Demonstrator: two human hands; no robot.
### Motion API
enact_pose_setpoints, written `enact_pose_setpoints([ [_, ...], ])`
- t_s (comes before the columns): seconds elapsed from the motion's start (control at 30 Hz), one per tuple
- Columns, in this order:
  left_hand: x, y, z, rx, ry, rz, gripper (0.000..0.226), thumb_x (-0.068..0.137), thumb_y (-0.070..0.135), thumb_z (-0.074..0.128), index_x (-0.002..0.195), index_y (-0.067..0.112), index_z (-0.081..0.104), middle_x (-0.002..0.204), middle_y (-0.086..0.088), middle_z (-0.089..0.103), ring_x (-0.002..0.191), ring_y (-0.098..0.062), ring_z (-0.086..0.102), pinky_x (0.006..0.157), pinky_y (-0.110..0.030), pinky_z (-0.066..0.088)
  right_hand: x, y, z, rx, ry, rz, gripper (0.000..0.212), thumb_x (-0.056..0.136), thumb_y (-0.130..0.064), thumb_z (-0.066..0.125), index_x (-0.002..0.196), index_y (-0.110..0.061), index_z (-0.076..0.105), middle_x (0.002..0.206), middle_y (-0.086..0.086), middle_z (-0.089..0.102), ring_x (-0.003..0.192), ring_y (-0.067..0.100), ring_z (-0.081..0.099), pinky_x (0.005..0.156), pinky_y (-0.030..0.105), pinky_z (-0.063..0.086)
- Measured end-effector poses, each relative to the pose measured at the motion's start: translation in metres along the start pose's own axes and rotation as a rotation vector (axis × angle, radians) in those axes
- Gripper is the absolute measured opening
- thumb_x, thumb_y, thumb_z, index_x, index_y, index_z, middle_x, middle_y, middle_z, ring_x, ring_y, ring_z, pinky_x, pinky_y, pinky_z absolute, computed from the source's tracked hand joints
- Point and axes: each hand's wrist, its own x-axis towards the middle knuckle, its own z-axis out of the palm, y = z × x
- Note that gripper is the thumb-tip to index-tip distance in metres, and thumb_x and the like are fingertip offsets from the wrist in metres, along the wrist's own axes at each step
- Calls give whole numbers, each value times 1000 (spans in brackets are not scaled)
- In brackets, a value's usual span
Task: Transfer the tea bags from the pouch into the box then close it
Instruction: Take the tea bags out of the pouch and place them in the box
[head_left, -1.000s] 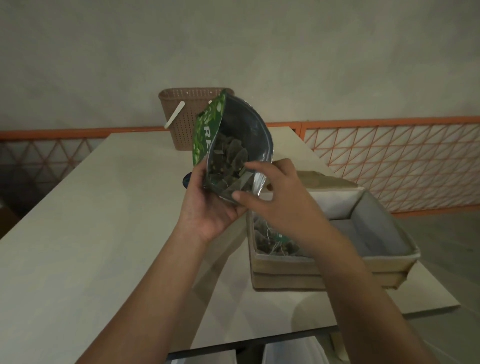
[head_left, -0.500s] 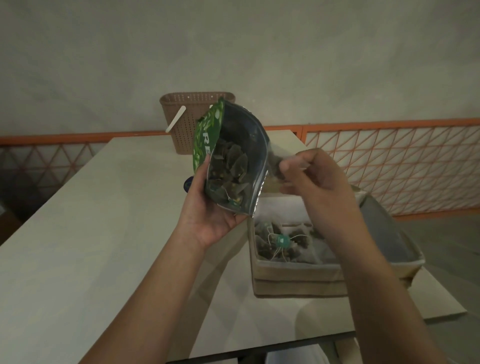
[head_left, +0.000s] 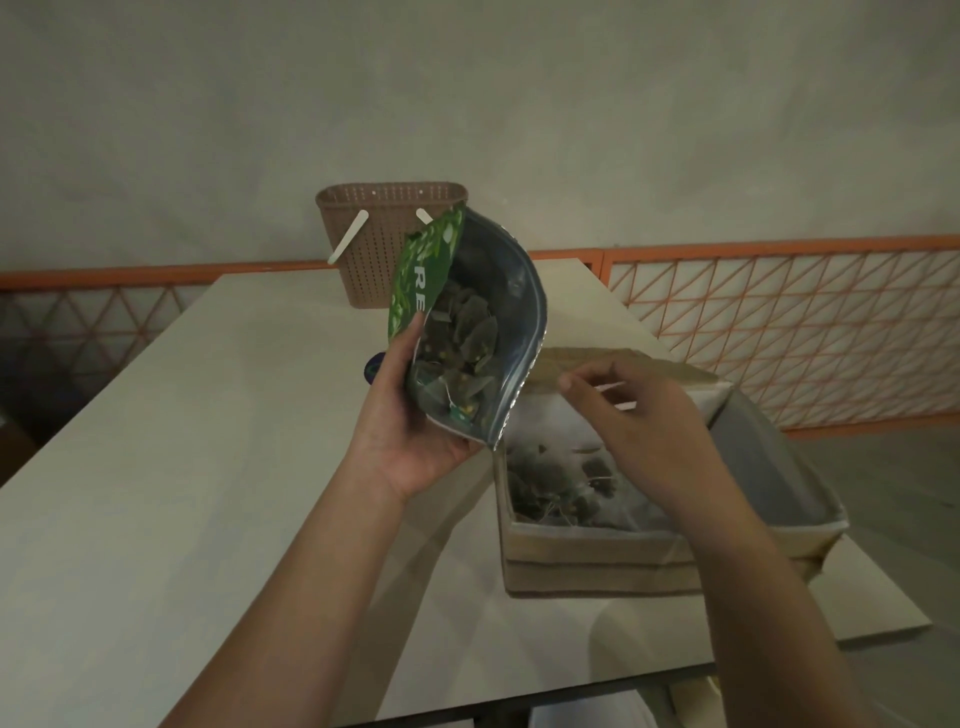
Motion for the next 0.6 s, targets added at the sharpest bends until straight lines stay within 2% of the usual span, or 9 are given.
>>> enact_pose_setpoints([
  [0.1,0,1,1,-1,-3,-1,58,95,63,47,107,17,79,111,-8,74,83,-23,73,68,-32,60,0,-10,4,93,117,-136,6,90,-26,67,84,-27,64,90,-8,63,81,2,57,65,9,44],
  [0.2,-1,2,1,-2,-2,-3,59,96,62,45,103,16,82,109,-8,75,82,-23,74,67,-30,61,3,-16,14,36,164,-286,4,86,-22,72,87,-23,68,87,-7,58,81,6,53,69,11,40],
  [0.3,-2,2,2,7,9,9,60,96,62,44,96,17,84,105,-8,77,81,-22,75,71,-30,61,11,-20,27,-204,221,-457,8,82,-22,76,89,-20,73,86,-5,54,86,12,48,75,16,37],
  [0.4,-4,3,3,12,18,16,57,96,61,47,98,17,83,111,-10,76,86,-24,76,78,-33,61,18,-26,38,-467,231,-578,13,79,-27,76,91,-21,76,88,-1,54,88,21,49,75,29,37],
  [0.47,-5,4,3,8,27,18,55,96,60,48,101,17,83,112,-10,75,87,-25,75,77,-34,61,20,-30,46,-643,218,-609,15,77,-31,73,90,-24,77,92,0,56,92,25,50,78,35,31],
  [0.53,-5,4,3,0,35,25,54,96,59,49,103,17,83,113,-9,74,90,-24,72,76,-33,60,22,-34,53,-803,187,-618,16,78,-36,70,89,-27,77,99,-3,60,100,25,51,88,41,27],
  [0.6,-6,5,3,-12,30,32,52,95,58,50,101,18,83,111,-8,74,90,-23,72,76,-31,59,23,-42,58,-923,76,-597,20,85,-40,64,93,-27,77,108,-5,64,114,25,51,108,52,16],
])
